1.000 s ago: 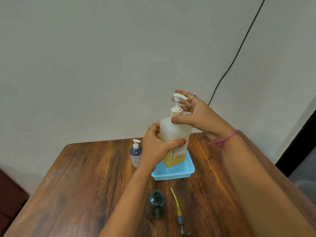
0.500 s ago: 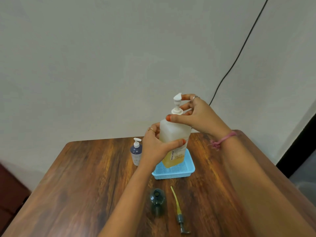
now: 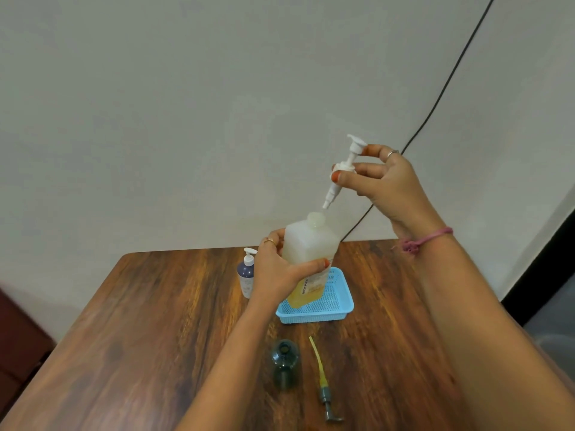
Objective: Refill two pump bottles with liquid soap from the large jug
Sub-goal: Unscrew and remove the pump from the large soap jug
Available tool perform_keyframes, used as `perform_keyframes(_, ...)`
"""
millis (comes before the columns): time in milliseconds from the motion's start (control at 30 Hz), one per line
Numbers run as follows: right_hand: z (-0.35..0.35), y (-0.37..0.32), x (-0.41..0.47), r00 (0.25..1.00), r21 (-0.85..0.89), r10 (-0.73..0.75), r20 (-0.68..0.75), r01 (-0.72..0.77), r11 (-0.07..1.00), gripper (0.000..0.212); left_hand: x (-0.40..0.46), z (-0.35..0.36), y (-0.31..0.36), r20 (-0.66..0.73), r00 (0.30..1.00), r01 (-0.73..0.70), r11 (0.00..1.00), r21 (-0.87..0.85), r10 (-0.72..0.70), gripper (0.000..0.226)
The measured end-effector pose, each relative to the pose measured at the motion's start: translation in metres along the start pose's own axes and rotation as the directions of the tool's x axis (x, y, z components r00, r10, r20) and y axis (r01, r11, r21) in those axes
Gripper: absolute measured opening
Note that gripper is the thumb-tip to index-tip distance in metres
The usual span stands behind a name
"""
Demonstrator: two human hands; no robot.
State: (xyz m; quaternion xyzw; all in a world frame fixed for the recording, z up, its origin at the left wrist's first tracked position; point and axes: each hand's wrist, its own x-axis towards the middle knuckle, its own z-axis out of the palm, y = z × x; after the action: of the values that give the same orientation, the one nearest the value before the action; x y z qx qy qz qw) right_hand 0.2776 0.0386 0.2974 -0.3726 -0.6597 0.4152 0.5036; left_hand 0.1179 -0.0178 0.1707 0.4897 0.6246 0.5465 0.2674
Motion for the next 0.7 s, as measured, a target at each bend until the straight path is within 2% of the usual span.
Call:
perform_keyframes(133, -0.003, 0.001, 0.002, 0.999, 0.058, -0.016, -0.042, 0.019, 0.998, 0.02, 0.002, -0.001, -0.005, -0.012, 1.0, 0.013, 1.0, 0.021, -0.013, 0.082)
perform_keyframes(233, -0.007, -0.003, 0.003, 0.998, 0.111, -0.013, -0.065, 0.02, 0.994, 0.034, 0.003, -0.001, -0.008, -0.021, 1.0, 0.019, 1.0, 0.019, -0.019, 0.083)
perform_keyframes(400, -0.015, -0.006, 0.006, 0.993, 0.168, -0.014, -0.114, 0.033, 0.985, 0.025, 0.004, -0.002, -0.011, -0.039, 0.998, 0.044, 0.999, 0.008, -0.044, 0.084)
perform_keyframes(700, -0.022, -0.005, 0.006, 0.986, 0.212, -0.028, -0.164, 0.063, 0.975, 0.029, 0.004, -0.003, -0.012, -0.04, 0.998, 0.056, 0.998, -0.012, -0.056, 0.081)
